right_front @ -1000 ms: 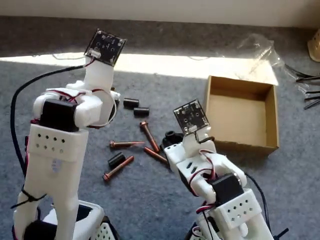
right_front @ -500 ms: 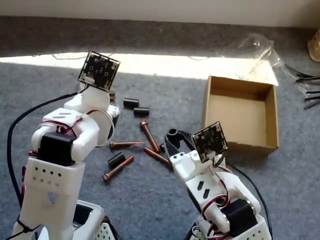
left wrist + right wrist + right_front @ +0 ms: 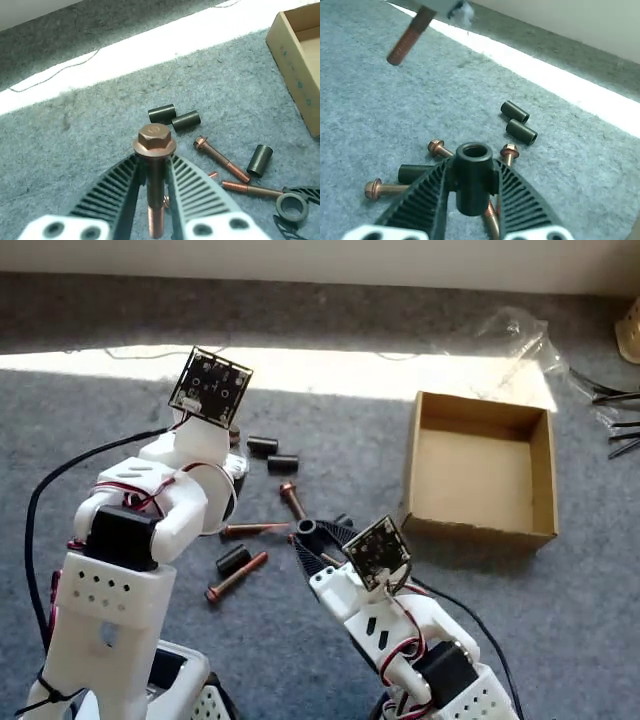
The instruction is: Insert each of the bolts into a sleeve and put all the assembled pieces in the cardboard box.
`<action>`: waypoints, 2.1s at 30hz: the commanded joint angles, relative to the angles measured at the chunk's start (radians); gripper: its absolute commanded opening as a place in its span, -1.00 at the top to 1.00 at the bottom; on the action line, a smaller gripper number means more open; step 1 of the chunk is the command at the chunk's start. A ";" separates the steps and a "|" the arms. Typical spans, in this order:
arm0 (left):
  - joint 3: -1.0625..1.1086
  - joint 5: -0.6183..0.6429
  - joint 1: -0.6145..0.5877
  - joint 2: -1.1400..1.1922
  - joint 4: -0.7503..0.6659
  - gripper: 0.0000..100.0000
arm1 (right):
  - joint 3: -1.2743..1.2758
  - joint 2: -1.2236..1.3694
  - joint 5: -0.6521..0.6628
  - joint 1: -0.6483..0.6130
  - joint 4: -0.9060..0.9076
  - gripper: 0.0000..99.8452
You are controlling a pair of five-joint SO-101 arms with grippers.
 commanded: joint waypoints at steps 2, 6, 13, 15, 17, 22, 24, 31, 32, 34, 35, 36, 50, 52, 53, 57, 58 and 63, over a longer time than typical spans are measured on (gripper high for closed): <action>0.005 0.000 0.019 -0.061 -0.029 0.99 | -0.002 -0.018 -0.087 -0.005 -0.061 0.99; 0.165 0.041 0.019 -0.246 -0.158 0.99 | 0.024 -0.018 -0.087 0.042 -0.174 0.99; 0.440 0.043 0.019 -0.631 -0.368 0.99 | 0.139 -0.018 0.003 0.074 -0.389 0.99; 0.449 0.044 0.019 -0.676 -0.377 0.99 | 0.176 -0.018 0.083 0.074 -0.423 0.99; 0.449 0.048 0.019 -0.684 -0.399 0.99 | 0.217 -0.018 0.117 0.074 -0.469 0.99; 0.489 0.255 0.013 -0.682 -0.500 0.99 | 0.248 -0.010 0.115 0.074 -0.484 0.99; 0.516 0.313 0.012 -0.684 -0.559 0.99 | 0.248 -0.008 0.114 0.074 -0.470 0.99; 0.561 0.368 0.012 -0.694 -0.701 0.99 | 0.248 -0.016 0.112 0.074 -0.426 0.99; 0.562 0.351 0.015 -0.694 -0.723 0.99 | 0.248 -0.016 0.112 0.074 -0.423 0.99; 0.562 0.299 0.021 -0.688 -0.760 0.99 | 0.248 -0.016 0.112 0.074 -0.421 0.99; 0.562 0.282 0.033 -0.685 -0.775 0.99 | 0.248 -0.016 0.112 0.074 -0.421 0.99; 0.564 0.270 0.050 -0.685 -0.786 0.99 | 0.248 -0.016 0.112 0.074 -0.421 0.99; 0.564 0.249 0.237 -0.684 -0.795 0.99 | 0.248 -0.016 0.009 0.073 -0.426 0.99; 0.564 0.249 0.266 -0.684 -0.795 0.99 | 0.248 -0.016 0.014 0.073 -0.421 0.99; 0.565 0.249 0.278 -0.684 -0.795 0.99 | 0.248 -0.016 0.009 0.073 -0.420 0.99; 0.644 0.244 0.315 -0.684 -0.862 0.99 | 0.248 -0.010 0.008 0.073 -0.418 0.99; 0.667 0.244 0.318 -0.684 -0.887 0.99 | 0.248 -0.010 0.012 0.073 -0.418 0.99; 0.691 0.247 0.321 -0.684 -0.907 0.99 | 0.248 -0.016 0.014 0.073 -0.392 0.99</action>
